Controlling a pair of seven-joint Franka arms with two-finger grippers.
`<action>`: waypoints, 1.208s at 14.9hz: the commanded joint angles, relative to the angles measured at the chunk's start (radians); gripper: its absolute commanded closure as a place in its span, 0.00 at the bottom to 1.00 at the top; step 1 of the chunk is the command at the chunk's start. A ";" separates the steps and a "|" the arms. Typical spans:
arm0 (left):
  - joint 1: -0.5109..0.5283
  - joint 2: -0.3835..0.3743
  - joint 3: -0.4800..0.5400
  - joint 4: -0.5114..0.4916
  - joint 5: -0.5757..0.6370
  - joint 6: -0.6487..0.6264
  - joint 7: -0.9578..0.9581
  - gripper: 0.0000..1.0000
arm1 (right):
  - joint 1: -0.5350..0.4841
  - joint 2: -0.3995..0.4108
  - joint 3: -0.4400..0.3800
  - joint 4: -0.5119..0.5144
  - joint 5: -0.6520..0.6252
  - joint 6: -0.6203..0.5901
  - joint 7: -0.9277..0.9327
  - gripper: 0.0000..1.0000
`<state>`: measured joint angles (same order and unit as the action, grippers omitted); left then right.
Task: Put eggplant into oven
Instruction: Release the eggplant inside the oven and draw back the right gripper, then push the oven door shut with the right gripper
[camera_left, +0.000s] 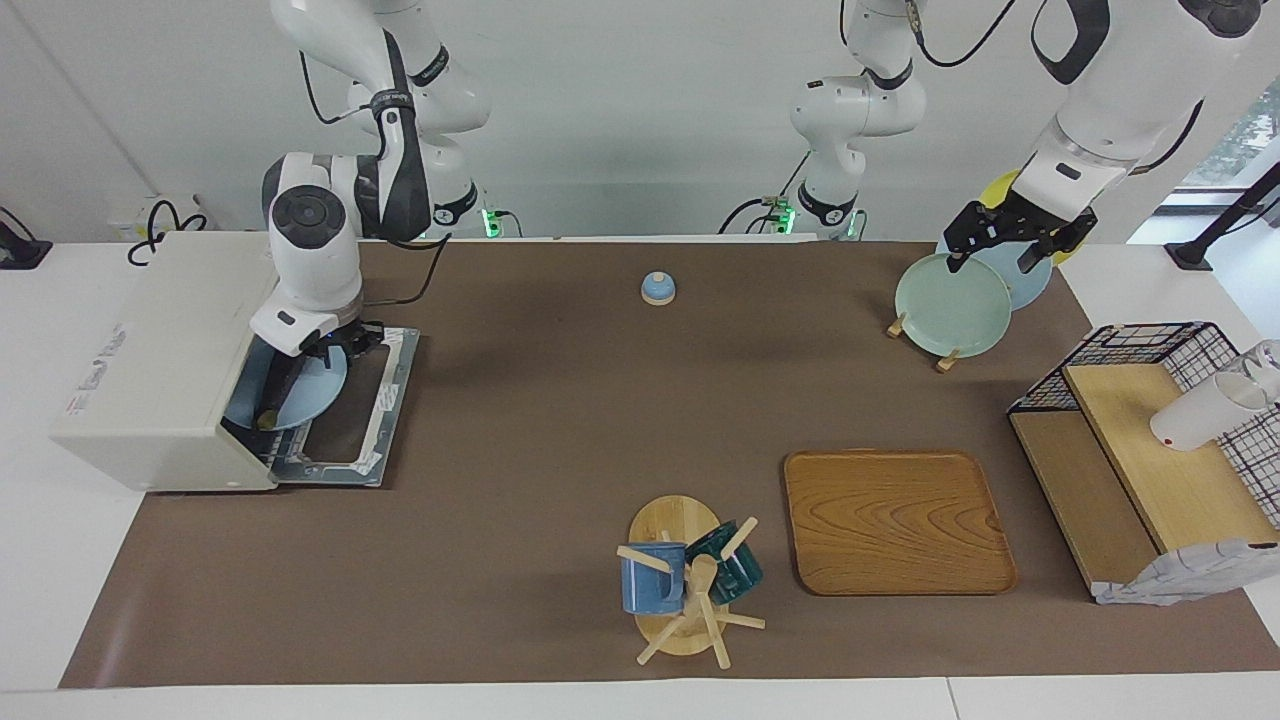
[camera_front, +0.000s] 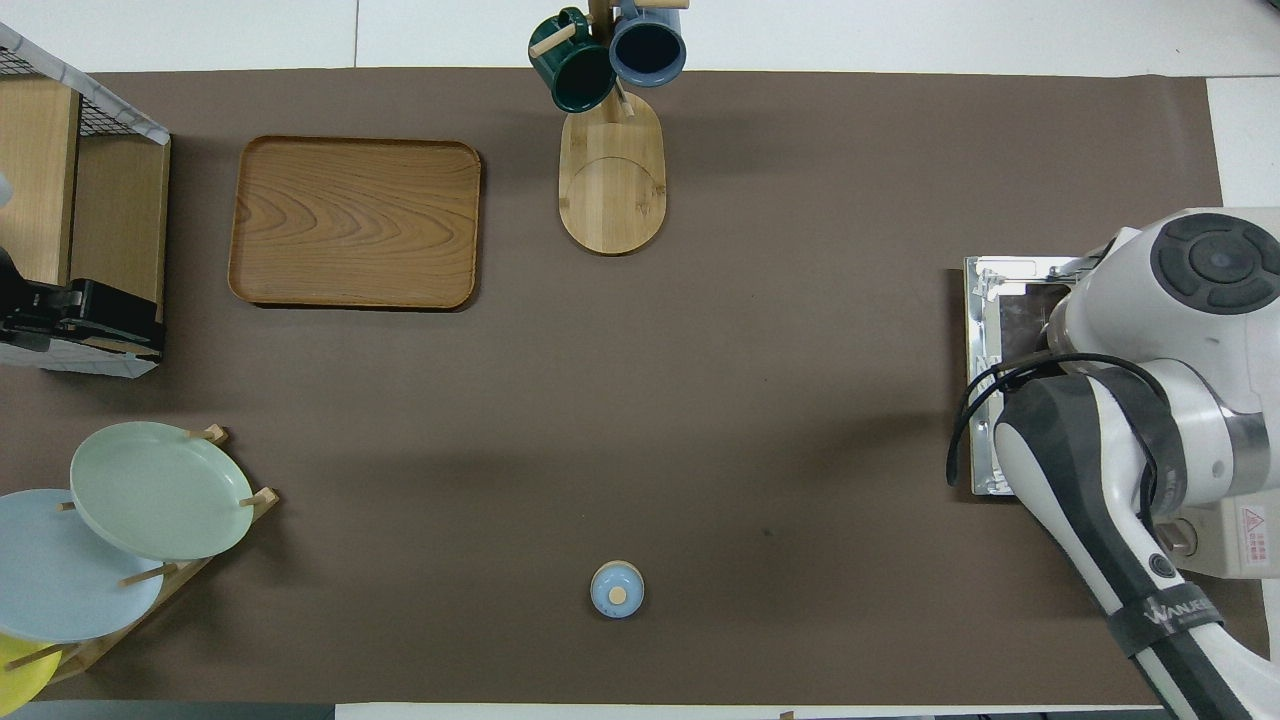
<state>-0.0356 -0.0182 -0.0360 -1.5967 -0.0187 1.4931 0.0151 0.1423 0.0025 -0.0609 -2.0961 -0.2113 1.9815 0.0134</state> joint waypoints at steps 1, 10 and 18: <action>0.006 -0.014 -0.007 -0.006 0.020 -0.010 -0.007 0.00 | 0.083 0.013 0.003 -0.042 0.047 0.092 0.175 1.00; 0.006 -0.014 -0.007 -0.006 0.020 -0.010 -0.007 0.00 | 0.062 0.162 0.001 -0.071 0.041 0.258 0.218 1.00; 0.006 -0.014 -0.007 -0.006 0.020 -0.010 -0.007 0.00 | 0.046 0.148 0.000 -0.113 -0.065 0.249 0.217 1.00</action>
<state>-0.0355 -0.0182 -0.0360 -1.5967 -0.0187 1.4931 0.0151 0.2047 0.1787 -0.0657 -2.1796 -0.2519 2.2246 0.2424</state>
